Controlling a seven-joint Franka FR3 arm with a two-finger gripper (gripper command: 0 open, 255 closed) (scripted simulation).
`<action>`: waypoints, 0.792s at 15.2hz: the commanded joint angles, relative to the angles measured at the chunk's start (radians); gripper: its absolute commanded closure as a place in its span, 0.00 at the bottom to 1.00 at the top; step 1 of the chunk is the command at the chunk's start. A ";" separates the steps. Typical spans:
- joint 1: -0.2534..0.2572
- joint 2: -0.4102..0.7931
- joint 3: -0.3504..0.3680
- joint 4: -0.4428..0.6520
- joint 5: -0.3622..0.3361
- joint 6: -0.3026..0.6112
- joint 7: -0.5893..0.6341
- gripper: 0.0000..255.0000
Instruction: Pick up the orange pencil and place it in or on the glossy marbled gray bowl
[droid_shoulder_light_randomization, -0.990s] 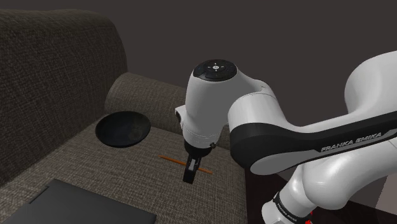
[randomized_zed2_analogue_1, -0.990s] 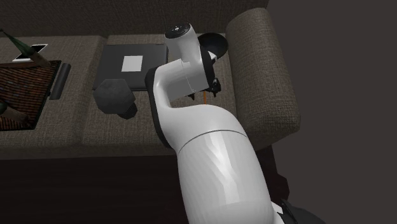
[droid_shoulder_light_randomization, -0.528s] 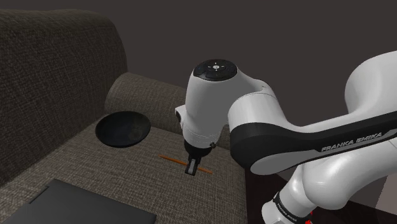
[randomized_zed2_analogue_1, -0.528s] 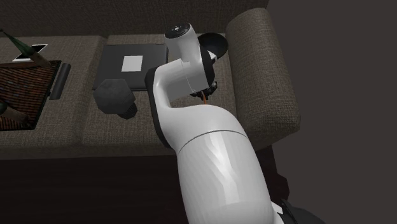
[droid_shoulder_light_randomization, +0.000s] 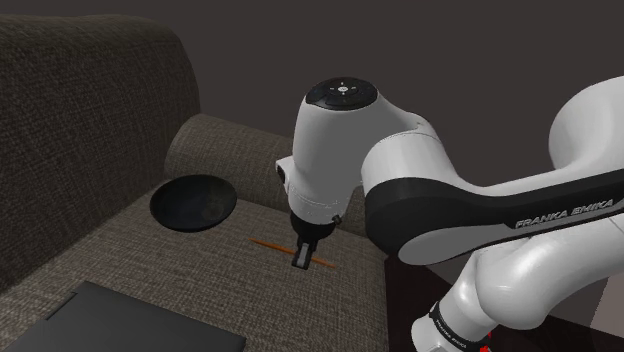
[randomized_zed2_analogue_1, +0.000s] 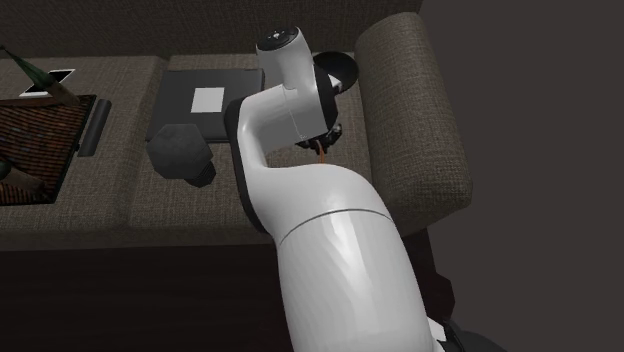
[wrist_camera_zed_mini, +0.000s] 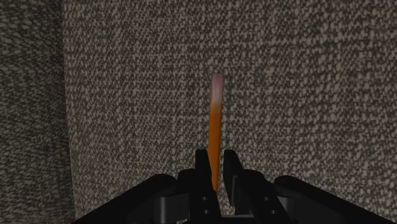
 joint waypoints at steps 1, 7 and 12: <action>0.001 -0.009 -0.007 0.016 0.002 -0.024 -0.008 1.00; 0.001 -0.024 -0.024 0.084 0.004 -0.104 -0.025 1.00; -0.002 -0.029 -0.035 0.146 0.001 -0.170 -0.038 1.00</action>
